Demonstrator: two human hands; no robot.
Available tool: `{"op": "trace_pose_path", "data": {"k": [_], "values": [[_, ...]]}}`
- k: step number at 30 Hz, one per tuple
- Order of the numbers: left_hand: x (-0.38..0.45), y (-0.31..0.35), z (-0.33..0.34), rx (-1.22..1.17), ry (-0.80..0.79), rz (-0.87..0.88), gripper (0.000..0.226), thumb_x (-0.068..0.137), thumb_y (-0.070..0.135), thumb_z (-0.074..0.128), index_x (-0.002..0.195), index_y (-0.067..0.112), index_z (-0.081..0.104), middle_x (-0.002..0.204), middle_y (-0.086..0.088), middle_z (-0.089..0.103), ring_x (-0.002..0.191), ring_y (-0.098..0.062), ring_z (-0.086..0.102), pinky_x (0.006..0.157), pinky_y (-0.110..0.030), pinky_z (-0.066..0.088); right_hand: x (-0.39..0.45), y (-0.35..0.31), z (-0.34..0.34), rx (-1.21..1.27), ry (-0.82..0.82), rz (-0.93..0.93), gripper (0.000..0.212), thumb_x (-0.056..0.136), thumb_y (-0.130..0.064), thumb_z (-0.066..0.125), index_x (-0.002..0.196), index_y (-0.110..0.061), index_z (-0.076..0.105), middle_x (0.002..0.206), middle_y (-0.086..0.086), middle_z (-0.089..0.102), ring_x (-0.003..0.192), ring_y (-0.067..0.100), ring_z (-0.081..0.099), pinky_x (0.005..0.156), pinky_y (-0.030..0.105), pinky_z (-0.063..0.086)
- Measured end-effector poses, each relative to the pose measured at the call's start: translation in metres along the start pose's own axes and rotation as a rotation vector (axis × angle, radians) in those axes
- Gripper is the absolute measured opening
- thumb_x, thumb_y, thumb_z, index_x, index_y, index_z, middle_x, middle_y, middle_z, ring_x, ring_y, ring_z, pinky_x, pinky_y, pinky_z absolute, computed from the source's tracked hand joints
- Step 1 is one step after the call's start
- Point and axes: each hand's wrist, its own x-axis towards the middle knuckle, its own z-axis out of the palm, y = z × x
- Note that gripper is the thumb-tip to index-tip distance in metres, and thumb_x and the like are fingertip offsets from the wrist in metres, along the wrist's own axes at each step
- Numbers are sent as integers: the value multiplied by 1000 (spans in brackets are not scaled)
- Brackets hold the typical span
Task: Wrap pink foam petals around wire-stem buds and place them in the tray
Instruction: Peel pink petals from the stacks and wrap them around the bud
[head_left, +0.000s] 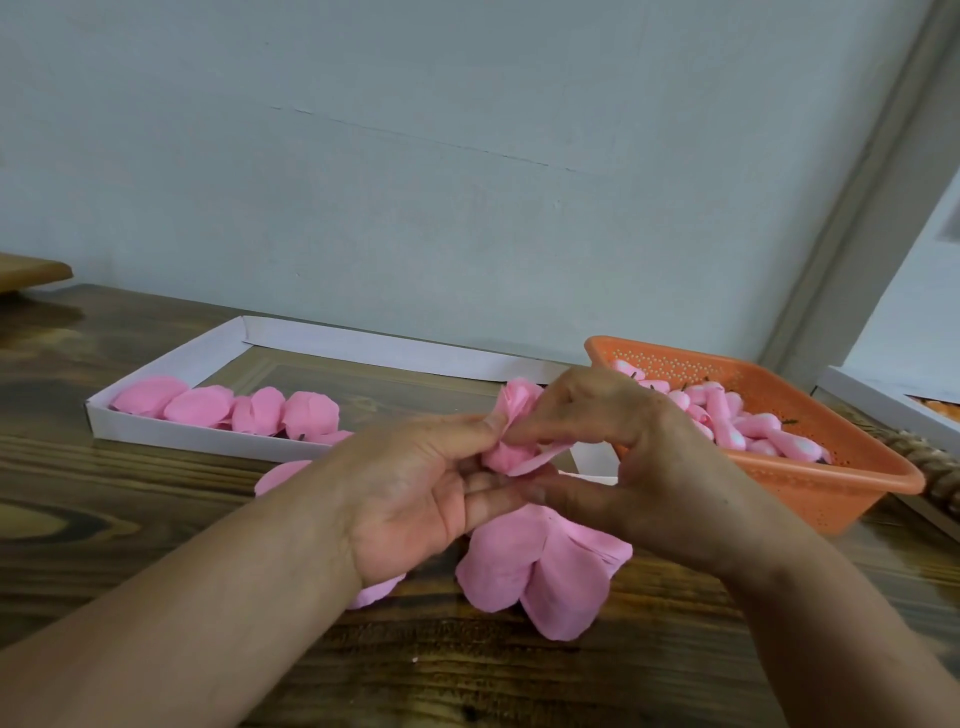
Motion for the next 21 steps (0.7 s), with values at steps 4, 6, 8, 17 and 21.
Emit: {"op": "trace_pose_path", "data": {"k": [4,6,8,17,21], "values": [[1,0,-1,-12,3,4,28,90,12,55,109,-6,65,96,-21,72,84,-25,73,64,-30,60,1,2,3,-49,23,-21,24,73,-19,75,97,-18,74,86,-10,66,82,4,57,78,25,45],[2,0,-2,-23,10,3,27,94,12,51,110,-5,65,101,-22,71,86,-25,72,66,-31,60,1,2,4,-57,41,-22,24,73,-18,76,97,-18,73,85,-10,66,81,4,57,76,26,46],[1,1,-2,-35,9,8,28,94,13,50,108,-5,66,101,-22,71,86,-25,72,67,-32,60,1,2,4,-64,53,-30,23,74,-18,76,96,-17,73,84,-9,67,80,6,57,75,30,48],[-1,3,0,11,-7,23,33,84,13,56,111,-2,68,104,-21,71,88,-25,71,75,-34,60,1,2,5,-63,50,-34,27,74,-19,73,101,-17,71,83,-6,65,79,8,57,75,32,47],[-2,2,0,-46,-45,1,44,72,6,45,109,-7,64,107,-25,69,90,-26,71,78,-36,59,0,3,5,-36,68,-6,27,75,-17,69,102,-16,72,85,-11,64,80,7,58,74,32,49]]}}
